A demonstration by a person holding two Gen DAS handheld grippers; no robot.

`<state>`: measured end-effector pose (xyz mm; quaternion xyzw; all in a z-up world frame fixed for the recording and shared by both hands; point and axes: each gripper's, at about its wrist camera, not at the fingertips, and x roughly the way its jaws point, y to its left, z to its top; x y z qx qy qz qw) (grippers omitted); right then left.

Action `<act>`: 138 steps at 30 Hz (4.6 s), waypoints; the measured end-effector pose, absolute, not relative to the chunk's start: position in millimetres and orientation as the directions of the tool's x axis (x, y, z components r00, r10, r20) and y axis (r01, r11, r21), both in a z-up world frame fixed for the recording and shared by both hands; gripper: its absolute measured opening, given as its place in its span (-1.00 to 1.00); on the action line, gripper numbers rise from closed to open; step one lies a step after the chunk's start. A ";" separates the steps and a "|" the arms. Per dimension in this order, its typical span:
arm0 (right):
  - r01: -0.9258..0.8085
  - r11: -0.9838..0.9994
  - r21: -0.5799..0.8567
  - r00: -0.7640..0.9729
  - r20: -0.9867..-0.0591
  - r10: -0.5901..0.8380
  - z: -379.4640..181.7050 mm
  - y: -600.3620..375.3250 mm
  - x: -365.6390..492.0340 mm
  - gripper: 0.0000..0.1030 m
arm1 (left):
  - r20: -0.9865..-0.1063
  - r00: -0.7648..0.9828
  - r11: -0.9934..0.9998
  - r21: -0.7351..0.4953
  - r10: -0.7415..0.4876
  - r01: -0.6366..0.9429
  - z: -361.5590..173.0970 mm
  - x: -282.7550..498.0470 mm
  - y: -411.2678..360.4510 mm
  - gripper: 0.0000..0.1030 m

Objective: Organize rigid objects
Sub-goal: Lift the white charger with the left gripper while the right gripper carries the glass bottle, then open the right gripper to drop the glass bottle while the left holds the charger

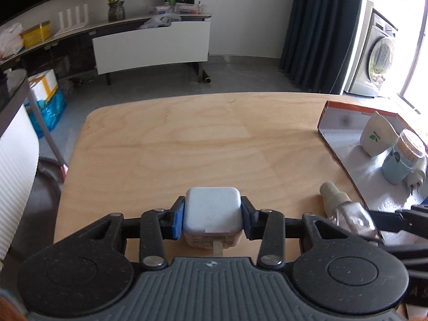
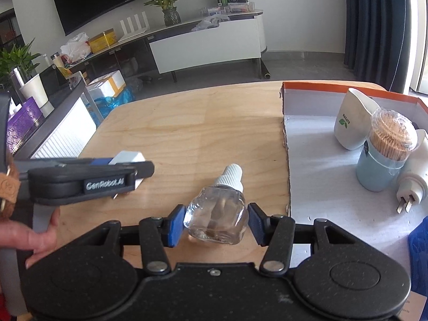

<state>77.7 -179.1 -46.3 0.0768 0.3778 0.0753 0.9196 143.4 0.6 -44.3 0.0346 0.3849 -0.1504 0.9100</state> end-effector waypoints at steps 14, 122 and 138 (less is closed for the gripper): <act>-0.107 0.988 0.110 0.656 -0.739 0.154 -46.8 -157.7 61.8 0.41 | -0.729 0.668 0.989 -0.121 -0.146 0.084 -29.8 79.2 26.5 -0.19; 0.064 0.983 0.170 0.904 -0.428 0.015 66.5 -307.3 -106.2 0.17 | -0.578 0.751 0.942 -0.103 -0.318 0.319 43.4 -17.9 -117.8 -0.18; 0.120 0.977 0.179 0.899 -0.436 -0.031 61.7 -327.3 -105.1 0.17 | -0.594 0.724 0.926 -0.101 -0.350 0.365 36.9 -9.4 -137.1 -0.18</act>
